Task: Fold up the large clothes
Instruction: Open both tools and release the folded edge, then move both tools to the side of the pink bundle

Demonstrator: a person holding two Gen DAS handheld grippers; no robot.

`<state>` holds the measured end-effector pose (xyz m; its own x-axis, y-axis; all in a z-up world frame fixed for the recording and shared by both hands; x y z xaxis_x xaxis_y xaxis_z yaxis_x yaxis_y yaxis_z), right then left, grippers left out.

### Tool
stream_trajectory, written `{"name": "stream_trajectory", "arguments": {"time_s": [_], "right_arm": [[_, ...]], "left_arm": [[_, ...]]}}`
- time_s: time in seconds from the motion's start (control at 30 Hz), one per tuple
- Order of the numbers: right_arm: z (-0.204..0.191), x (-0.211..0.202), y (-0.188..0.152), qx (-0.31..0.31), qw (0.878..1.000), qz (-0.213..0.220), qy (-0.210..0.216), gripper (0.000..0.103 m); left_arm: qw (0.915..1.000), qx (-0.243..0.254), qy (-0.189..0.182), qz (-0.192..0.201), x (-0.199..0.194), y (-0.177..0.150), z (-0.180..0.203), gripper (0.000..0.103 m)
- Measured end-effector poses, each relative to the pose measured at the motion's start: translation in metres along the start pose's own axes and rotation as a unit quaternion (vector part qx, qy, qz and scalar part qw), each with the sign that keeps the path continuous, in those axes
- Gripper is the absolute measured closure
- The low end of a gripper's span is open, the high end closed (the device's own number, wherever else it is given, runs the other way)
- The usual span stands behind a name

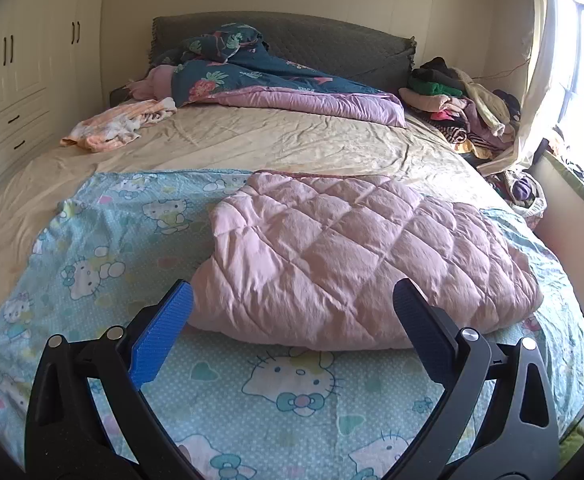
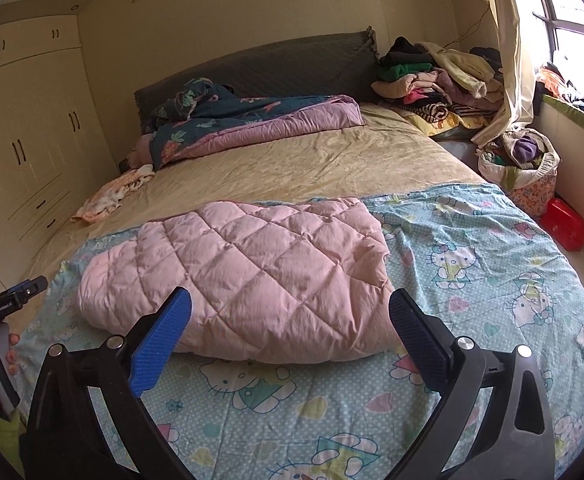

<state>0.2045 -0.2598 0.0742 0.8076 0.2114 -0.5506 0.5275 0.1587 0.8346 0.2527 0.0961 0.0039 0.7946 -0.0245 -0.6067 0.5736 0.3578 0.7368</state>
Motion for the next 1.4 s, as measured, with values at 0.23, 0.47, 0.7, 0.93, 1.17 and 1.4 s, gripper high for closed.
{"name": "stream_trajectory", "arguments": {"time_s": [0.23,0.47,0.7,0.93,1.17,1.4], "right_arm": [[-0.015,-0.007,-0.022,-0.005,1.0,-0.009,-0.003,0.004],[-0.024,0.0,-0.048,-0.011,0.999,-0.026,-0.033,0.004],[-0.029,0.011,-0.068,0.001,0.999,-0.042,-0.034,0.004],[-0.019,0.026,-0.088,0.045,0.996,-0.065,-0.034,0.004],[-0.007,0.041,-0.098,0.081,0.993,-0.086,-0.029,0.004],[0.007,0.059,-0.101,0.112,0.988,-0.103,-0.029,0.004]], "left_arm": [[0.9999,0.006,0.013,-0.006,-0.003,-0.023,-0.003,0.009],[0.9992,0.015,0.03,-0.024,0.007,-0.05,-0.009,0.009],[0.9981,0.01,0.035,-0.05,0.023,-0.07,-0.018,0.009],[0.997,-0.001,0.041,-0.066,0.036,-0.079,-0.025,0.009],[0.9961,-0.015,0.037,-0.079,0.048,-0.082,-0.029,0.009],[0.9946,-0.041,0.029,-0.091,0.062,-0.079,-0.033,0.009]]}}
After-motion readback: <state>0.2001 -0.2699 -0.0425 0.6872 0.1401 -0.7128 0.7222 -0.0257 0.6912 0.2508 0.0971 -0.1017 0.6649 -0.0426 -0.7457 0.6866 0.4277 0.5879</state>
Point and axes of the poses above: each gripper's, at about its wrist camera, not at the fingertips, and x roughly the way its jaws point, z to its right, y to its top, the point moved 5 cm from there along x, roughly the way its jaws point, and after that the axes turned 13 degrees about -x, right-handed, at the moved point
